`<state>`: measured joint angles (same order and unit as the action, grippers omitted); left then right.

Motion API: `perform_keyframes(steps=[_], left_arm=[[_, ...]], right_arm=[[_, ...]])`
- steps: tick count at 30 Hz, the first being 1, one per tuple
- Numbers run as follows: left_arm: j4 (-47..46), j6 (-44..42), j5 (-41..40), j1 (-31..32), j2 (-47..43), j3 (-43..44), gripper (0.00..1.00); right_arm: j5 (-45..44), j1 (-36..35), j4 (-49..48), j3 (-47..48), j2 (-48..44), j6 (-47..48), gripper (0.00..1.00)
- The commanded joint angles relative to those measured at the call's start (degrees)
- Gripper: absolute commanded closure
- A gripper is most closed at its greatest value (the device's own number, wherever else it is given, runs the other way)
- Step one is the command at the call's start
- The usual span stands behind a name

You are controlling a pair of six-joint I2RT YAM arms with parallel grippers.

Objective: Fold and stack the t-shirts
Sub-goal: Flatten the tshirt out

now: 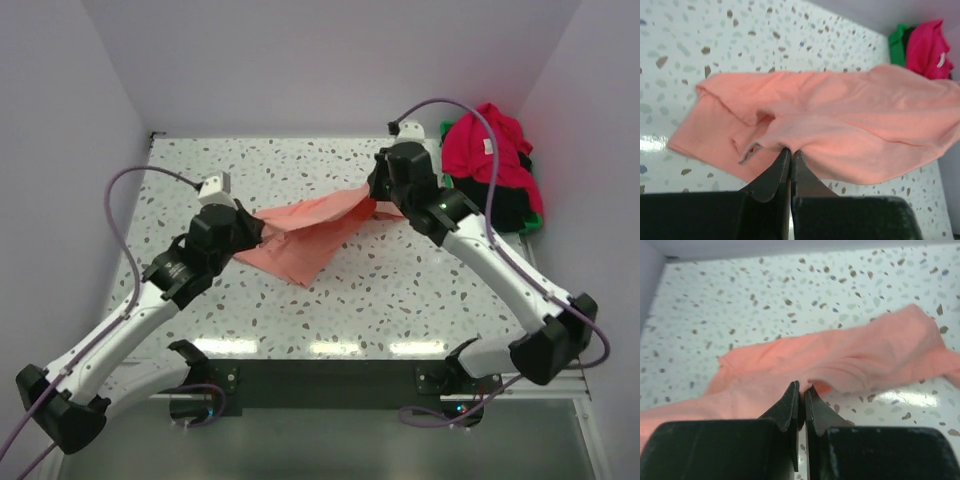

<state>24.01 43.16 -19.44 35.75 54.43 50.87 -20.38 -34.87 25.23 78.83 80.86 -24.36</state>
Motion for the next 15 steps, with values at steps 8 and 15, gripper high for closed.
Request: perform_keyframes(steps=[8,15], left_arm=[[2.45,-8.17,-16.22,-0.24,-6.98,20.57,1.0],[-9.66,-18.1,-21.42,-0.68,2.41,33.4,1.0]], right_arm=[[13.43,-3.53,1.22,5.89,-15.99,-1.65,1.0],[13.8,-4.33,0.52,15.11,-11.0,-0.52,1.0]])
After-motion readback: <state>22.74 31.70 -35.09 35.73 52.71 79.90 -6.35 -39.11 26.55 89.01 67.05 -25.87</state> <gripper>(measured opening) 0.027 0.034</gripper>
